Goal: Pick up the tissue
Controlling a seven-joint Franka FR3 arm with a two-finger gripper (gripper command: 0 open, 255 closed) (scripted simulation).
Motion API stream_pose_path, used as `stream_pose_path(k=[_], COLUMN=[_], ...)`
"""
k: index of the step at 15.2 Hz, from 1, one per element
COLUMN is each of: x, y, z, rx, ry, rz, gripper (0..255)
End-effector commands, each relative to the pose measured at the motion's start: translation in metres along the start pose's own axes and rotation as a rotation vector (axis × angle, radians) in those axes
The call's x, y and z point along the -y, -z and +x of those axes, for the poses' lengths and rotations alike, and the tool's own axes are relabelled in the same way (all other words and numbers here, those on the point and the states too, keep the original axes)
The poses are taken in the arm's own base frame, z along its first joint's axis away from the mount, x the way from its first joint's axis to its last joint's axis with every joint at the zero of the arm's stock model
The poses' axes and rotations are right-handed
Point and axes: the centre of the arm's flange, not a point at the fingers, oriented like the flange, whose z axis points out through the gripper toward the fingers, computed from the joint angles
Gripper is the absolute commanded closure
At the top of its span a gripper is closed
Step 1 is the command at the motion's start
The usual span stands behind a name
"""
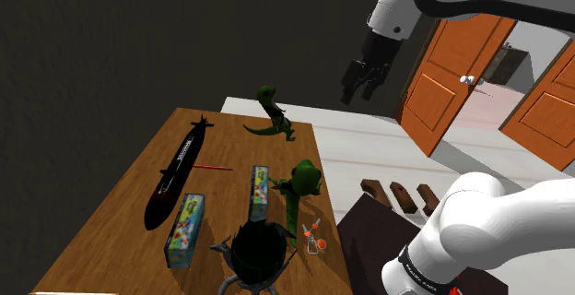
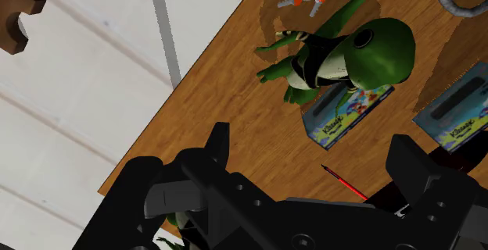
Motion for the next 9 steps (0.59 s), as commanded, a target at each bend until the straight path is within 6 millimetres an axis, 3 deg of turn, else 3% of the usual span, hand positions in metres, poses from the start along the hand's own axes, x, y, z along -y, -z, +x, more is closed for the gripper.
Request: stream_pose_path(k=[1, 9], x=[0.000, 0.043], y=[0.000, -0.091], z=[0.000, 0.038], rx=[0.000, 0.016], ry=[0.000, -0.112], rz=[0.000, -0.021], gripper=[0, 0])
